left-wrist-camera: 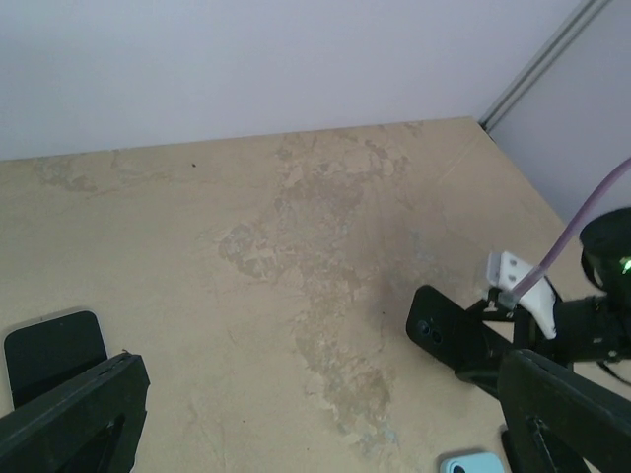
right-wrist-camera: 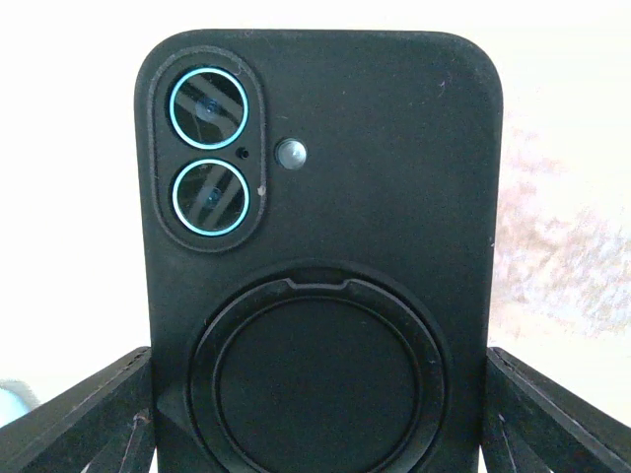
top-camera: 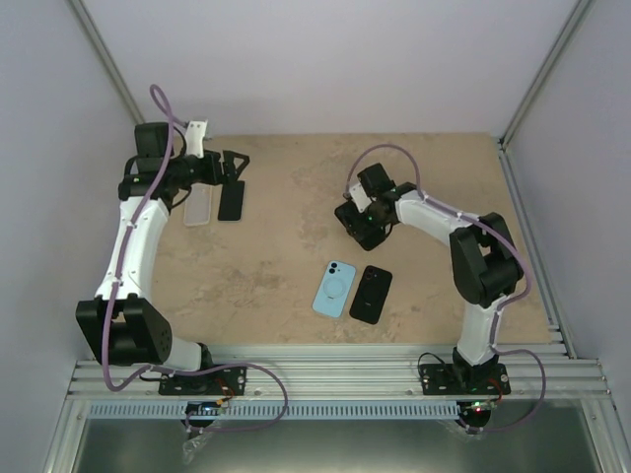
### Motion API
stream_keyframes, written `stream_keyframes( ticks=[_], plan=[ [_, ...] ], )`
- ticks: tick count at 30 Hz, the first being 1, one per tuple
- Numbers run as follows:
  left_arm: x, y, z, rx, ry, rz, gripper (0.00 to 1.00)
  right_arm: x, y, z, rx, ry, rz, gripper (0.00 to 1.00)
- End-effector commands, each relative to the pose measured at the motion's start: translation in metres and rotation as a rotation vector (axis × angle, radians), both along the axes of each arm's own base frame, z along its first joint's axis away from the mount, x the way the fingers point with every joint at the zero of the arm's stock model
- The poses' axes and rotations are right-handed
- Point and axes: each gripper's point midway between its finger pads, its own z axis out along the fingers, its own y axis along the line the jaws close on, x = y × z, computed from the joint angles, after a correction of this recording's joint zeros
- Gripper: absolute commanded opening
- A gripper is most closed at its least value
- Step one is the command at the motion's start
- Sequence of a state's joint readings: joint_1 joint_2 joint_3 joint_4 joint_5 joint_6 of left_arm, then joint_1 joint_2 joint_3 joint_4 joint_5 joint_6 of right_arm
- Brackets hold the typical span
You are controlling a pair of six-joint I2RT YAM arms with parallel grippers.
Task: Take the phone out of the phone case
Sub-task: Pick up the phone at the center of the board.
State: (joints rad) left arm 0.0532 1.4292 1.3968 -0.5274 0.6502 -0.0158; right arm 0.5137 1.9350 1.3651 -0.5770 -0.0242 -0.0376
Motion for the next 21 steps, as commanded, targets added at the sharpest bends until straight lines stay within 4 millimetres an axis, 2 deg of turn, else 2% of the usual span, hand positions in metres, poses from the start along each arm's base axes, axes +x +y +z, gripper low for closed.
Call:
stream_keyframes(
  ticks=[1, 4, 9, 16, 21],
  plan=[
    [-0.015, -0.013, 0.001, 0.044, -0.042, -0.095, 0.99, 0.007, 0.029, 0.062, 0.158, -0.085, 0.120, 0.48],
    [-0.022, -0.017, -0.005, 0.086, -0.065, -0.129, 1.00, -0.005, 0.046, 0.080, 0.255, -0.053, 0.211, 0.46],
    [-0.042, -0.024, -0.014, 0.167, -0.108, -0.231, 1.00, -0.031, 0.063, 0.104, 0.373, 0.005, 0.329, 0.46],
    [-0.094, -0.040, -0.037, 0.299, -0.187, -0.511, 0.99, -0.069, 0.080, 0.144, 0.544, 0.057, 0.482, 0.44],
    [-0.128, -0.046, -0.049, 0.426, -0.329, -0.700, 0.99, -0.098, 0.091, 0.166, 0.664, 0.124, 0.584, 0.43]
  ],
)
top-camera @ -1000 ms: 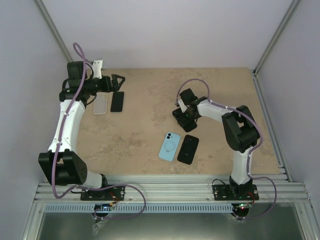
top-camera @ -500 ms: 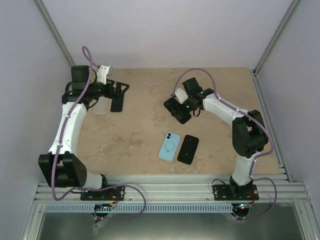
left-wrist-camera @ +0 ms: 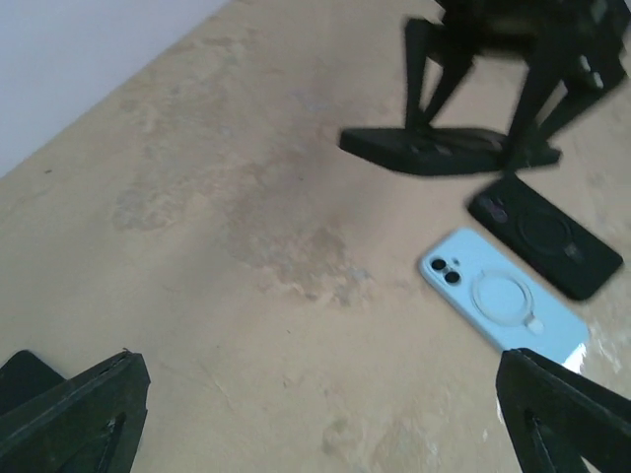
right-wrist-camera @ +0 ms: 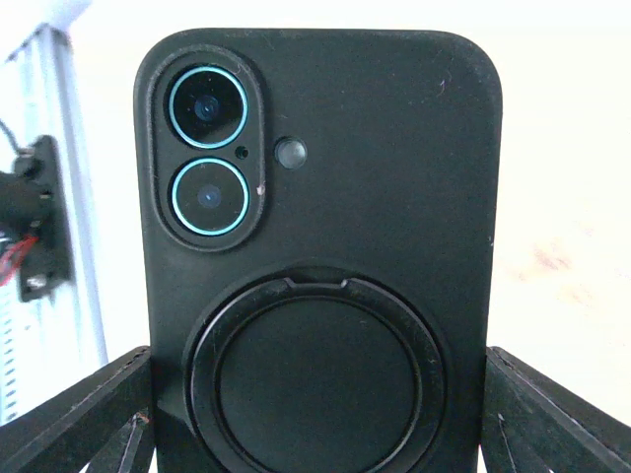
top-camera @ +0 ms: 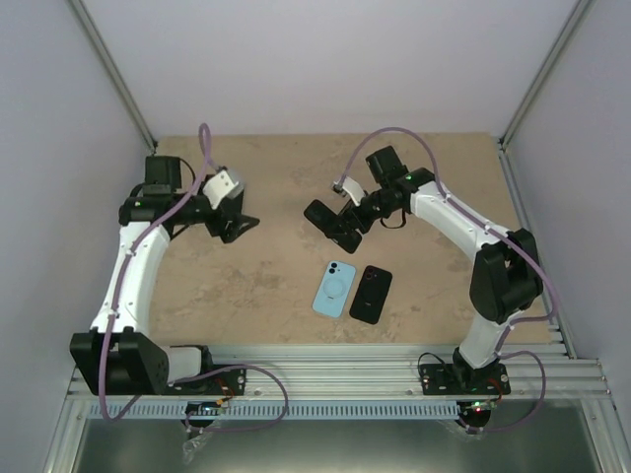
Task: Take the phone out of the phone case
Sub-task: Pick up the phone at the center of the board, then adjust the phone.
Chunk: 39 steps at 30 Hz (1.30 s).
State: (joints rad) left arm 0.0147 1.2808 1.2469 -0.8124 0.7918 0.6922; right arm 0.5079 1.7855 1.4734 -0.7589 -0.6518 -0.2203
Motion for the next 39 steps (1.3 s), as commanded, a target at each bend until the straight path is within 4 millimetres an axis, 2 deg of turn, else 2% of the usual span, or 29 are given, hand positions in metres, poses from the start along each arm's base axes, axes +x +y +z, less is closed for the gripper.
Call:
stream_keyframes(
  ticks=[1, 7, 16, 19, 26, 32, 39],
  plan=[
    [-0.048, -0.020, -0.008, 0.106, -0.166, -0.302, 0.98, -0.034, 0.020, 0.055, 0.204, 0.026, 0.166, 0.43],
    [-0.084, -0.045, 0.000, 0.154, -0.350, -0.526, 0.96, -0.064, 0.031, 0.069, 0.284, 0.087, 0.272, 0.41],
    [-0.112, -0.070, 0.010, 0.181, -0.517, -0.716, 0.93, -0.099, 0.039, 0.087, 0.356, 0.126, 0.395, 0.40],
    [-0.121, -0.076, 0.007, 0.219, -0.549, -0.772, 0.87, -0.110, 0.041, 0.092, 0.378, 0.140, 0.436, 0.40],
    [-0.128, -0.088, 0.014, 0.213, -0.586, -0.807, 0.70, -0.135, 0.046, 0.103, 0.406, 0.133, 0.533, 0.38],
    [-0.136, -0.093, 0.008, 0.221, -0.585, -0.838, 0.59, -0.153, 0.049, 0.111, 0.420, 0.121, 0.594, 0.37],
    [-0.144, -0.096, 0.012, 0.201, -0.586, -0.856, 0.46, -0.171, 0.053, 0.118, 0.436, 0.114, 0.661, 0.35]
  ],
)
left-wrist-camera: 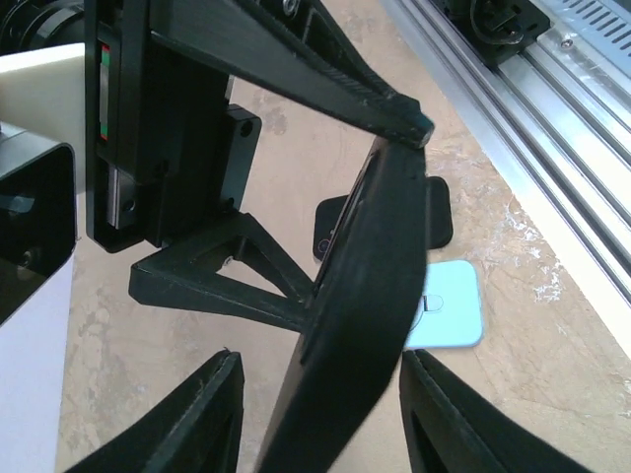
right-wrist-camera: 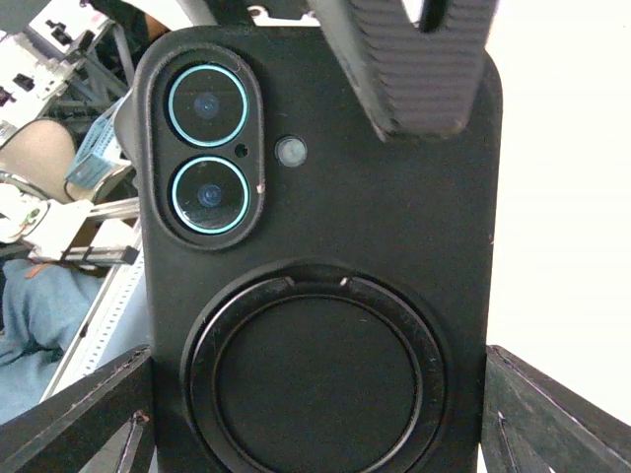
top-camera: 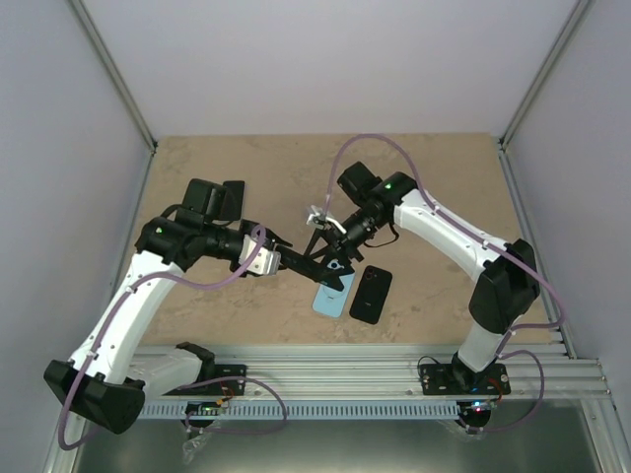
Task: Take the phone out of the phone case
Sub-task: Adjust the phone.
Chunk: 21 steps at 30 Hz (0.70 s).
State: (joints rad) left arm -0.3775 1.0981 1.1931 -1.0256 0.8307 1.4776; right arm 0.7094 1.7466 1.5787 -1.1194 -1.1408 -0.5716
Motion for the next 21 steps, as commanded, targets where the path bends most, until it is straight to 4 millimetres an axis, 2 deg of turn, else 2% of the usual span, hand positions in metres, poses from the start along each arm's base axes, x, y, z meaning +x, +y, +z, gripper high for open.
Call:
stream_keyframes(
  ticks=[1, 3, 7, 10, 12, 14, 16, 19, 21],
  plan=[
    [-0.009, -0.003, 0.006, -0.023, -0.016, -0.042, 0.42, -0.018, 0.000, 0.035, 0.113, -0.014, 0.065, 0.35],
    [-0.010, -0.004, 0.008, -0.028, 0.002, -0.041, 0.35, -0.020, 0.000, 0.036, 0.120, -0.010, 0.074, 0.35],
    [-0.015, -0.003, 0.010, -0.026, 0.022, -0.049, 0.14, -0.022, -0.001, 0.038, 0.130, -0.009, 0.085, 0.36],
    [-0.019, -0.001, 0.007, -0.015, 0.053, -0.051, 0.06, -0.024, -0.003, 0.040, 0.144, -0.002, 0.095, 0.40],
    [-0.020, -0.001, 0.005, -0.006, 0.074, -0.051, 0.01, -0.023, -0.006, 0.042, 0.149, -0.009, 0.093, 0.49],
    [-0.021, 0.000, 0.005, 0.000, 0.092, -0.045, 0.00, -0.018, -0.008, 0.044, 0.144, -0.042, 0.079, 0.69],
    [-0.023, 0.000, 0.004, 0.007, 0.115, -0.042, 0.00, -0.008, -0.011, 0.048, 0.140, -0.090, 0.051, 0.83],
    [-0.025, 0.000, 0.003, 0.016, 0.188, -0.031, 0.00, 0.007, -0.017, 0.053, 0.134, -0.167, -0.005, 0.94],
    [-0.026, 0.000, 0.000, 0.030, 0.252, -0.034, 0.00, 0.011, -0.020, 0.052, 0.118, -0.233, -0.025, 0.97]
  ],
)
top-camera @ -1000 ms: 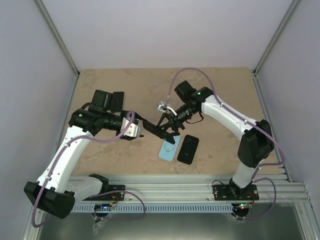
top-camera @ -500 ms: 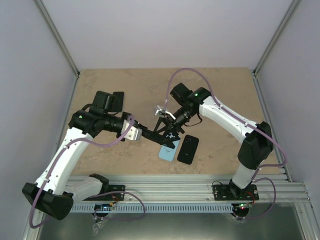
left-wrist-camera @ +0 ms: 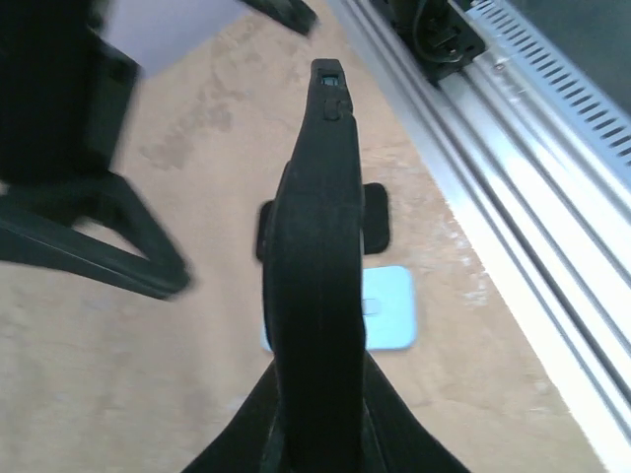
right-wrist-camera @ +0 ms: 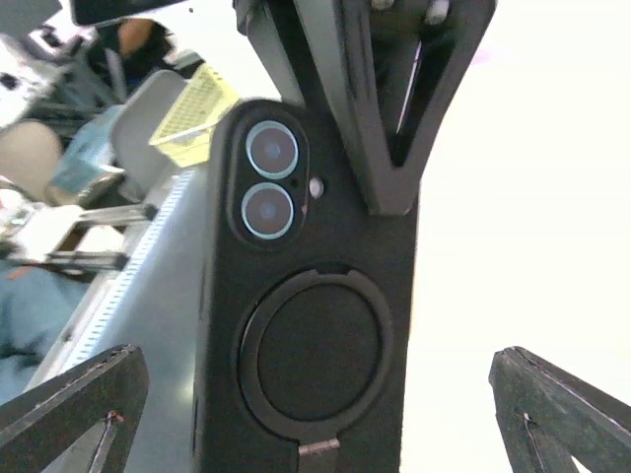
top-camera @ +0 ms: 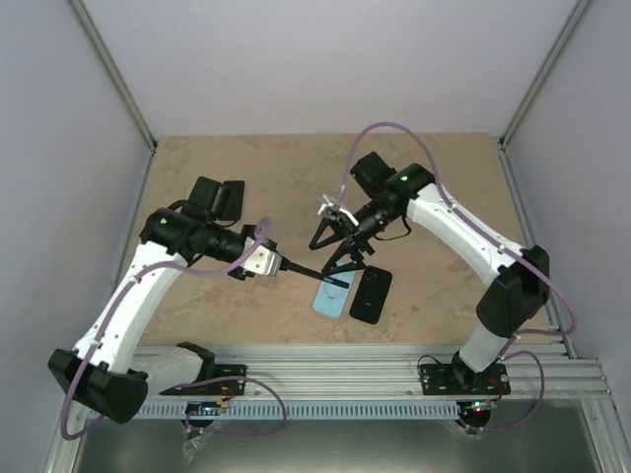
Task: Take the phone out of the phone case
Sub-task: Adjust the phone.
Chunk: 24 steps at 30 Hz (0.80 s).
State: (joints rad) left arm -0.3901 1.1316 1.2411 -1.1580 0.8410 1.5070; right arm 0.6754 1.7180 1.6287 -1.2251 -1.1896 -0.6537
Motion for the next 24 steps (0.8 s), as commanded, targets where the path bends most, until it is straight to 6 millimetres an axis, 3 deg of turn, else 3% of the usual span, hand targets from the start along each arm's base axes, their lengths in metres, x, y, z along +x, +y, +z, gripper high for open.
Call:
stream_keyframes(
  ticks=[1, 6, 14, 24],
  plan=[
    [-0.012, -0.002, 0.003, 0.003, 0.193, 0.006, 0.00, 0.014, -0.009, 0.026, 0.055, -0.253, -0.051, 0.97],
    [-0.005, -0.007, 0.006, 0.004, 0.306, 0.059, 0.00, 0.022, -0.014, 0.017, 0.009, -0.322, -0.105, 0.96],
    [0.015, -0.016, 0.007, 0.043, 0.551, 0.177, 0.00, 0.013, -0.001, -0.014, -0.101, -0.300, -0.143, 0.80],
    [0.027, -0.019, 0.003, 0.073, 0.628, 0.250, 0.00, 0.020, 0.006, -0.022, -0.139, -0.272, -0.189, 0.48]
  ],
)
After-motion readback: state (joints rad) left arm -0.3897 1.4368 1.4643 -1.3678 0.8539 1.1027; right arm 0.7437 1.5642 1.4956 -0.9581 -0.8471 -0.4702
